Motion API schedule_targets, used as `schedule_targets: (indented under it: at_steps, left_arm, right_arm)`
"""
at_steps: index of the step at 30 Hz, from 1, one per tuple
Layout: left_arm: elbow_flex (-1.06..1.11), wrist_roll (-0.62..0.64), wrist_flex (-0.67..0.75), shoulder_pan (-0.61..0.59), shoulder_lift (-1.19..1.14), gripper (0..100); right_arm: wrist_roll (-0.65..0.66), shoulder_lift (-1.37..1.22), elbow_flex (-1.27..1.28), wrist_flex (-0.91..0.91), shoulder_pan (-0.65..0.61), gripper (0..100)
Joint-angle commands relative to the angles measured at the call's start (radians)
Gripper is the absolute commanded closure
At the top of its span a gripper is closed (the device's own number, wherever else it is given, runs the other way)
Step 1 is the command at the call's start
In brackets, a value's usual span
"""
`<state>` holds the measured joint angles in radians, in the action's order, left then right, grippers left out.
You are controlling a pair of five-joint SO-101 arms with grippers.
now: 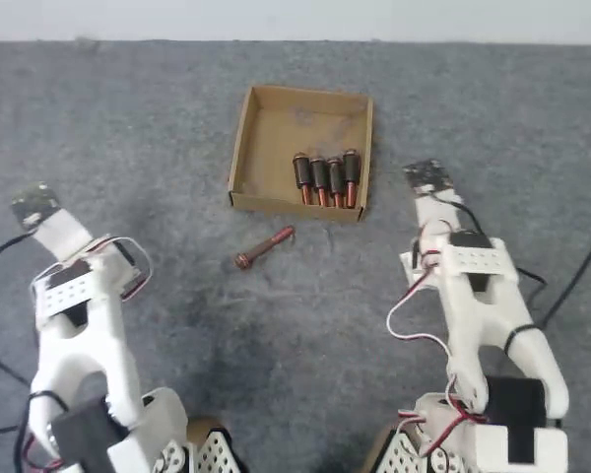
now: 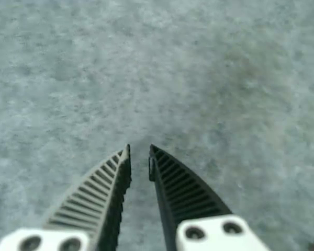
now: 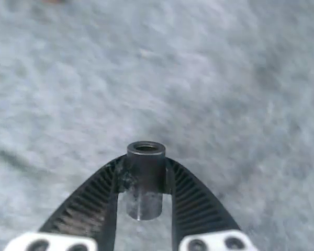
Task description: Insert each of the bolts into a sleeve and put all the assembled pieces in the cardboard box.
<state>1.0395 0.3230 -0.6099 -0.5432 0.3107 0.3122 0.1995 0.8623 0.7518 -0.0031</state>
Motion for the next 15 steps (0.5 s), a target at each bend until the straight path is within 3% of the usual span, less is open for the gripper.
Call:
schedule_targets:
  at_steps: [1,7,12,15]
  left_arm:
    - [-0.022,0.0,0.025,0.086,0.017,95]
    - [-0.065,-0.023,-0.026,0.279,0.017,95]
    - [-0.168,-0.255,-0.175,0.423,0.017,94]
    - [-0.219,-0.304,-0.236,0.491,0.014,94]
  right_arm:
    - [0.005,0.039,0.017,-0.044,0.071,99.2]
    - [0.04,0.027,0.025,-0.048,0.084,99.2]
    - [0.041,0.022,0.025,-0.053,0.084,99.2]
    - [0.041,0.021,0.025,-0.054,0.082,99.2]
